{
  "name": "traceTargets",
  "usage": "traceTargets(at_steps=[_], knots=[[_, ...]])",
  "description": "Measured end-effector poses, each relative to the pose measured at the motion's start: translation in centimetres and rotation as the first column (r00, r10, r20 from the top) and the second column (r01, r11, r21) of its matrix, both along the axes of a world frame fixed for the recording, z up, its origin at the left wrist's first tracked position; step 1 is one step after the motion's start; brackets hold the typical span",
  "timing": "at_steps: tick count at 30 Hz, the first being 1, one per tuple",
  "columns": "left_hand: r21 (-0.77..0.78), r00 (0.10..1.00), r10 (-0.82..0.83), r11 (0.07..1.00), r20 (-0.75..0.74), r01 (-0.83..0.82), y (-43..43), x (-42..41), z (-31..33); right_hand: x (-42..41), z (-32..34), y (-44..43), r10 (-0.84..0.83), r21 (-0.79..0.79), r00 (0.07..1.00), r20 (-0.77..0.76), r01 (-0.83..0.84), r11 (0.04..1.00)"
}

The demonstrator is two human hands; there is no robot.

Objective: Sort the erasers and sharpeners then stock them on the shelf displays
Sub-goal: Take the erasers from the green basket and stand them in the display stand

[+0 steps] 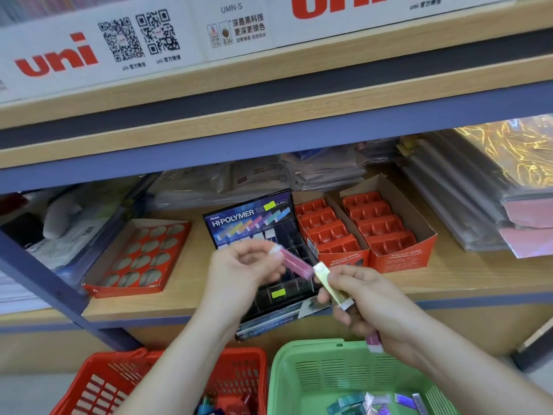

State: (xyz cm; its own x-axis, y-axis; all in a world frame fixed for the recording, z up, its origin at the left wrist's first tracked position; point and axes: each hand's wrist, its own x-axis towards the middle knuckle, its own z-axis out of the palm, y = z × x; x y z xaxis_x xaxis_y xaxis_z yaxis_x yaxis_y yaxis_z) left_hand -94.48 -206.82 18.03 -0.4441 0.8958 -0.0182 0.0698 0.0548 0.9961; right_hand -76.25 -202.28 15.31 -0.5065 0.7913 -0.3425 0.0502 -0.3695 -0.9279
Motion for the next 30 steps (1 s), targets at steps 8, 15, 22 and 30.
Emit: traceTargets(at_steps=[8, 15, 22, 30], knots=[[0.088, 0.786, 0.196, 0.980, -0.587, -0.179, 2.6, -4.5, -0.4, 0.3, -0.4, 0.4, -0.090, 0.006, 0.996, 0.013, 0.090, 0.996], [0.061, 0.643, 0.133, 0.989, -0.755, -0.133, 3.9, -4.6, -1.5, 0.2, -0.5, 0.4, -0.088, -0.062, 0.996, -0.022, 0.087, 0.994], [-0.070, 0.485, -0.041, 0.997, -0.874, -0.042, 5.3, -4.7, -0.2, 0.1, -0.3, 0.3, -0.023, -0.091, 0.998, -0.061, 0.018, 0.996], [-0.054, 0.533, -0.053, 0.998, -0.844, 0.013, 4.4, -4.6, -0.4, -0.1, -0.1, 0.0, -0.003, -0.083, 1.000, -0.016, 0.002, 0.997]])
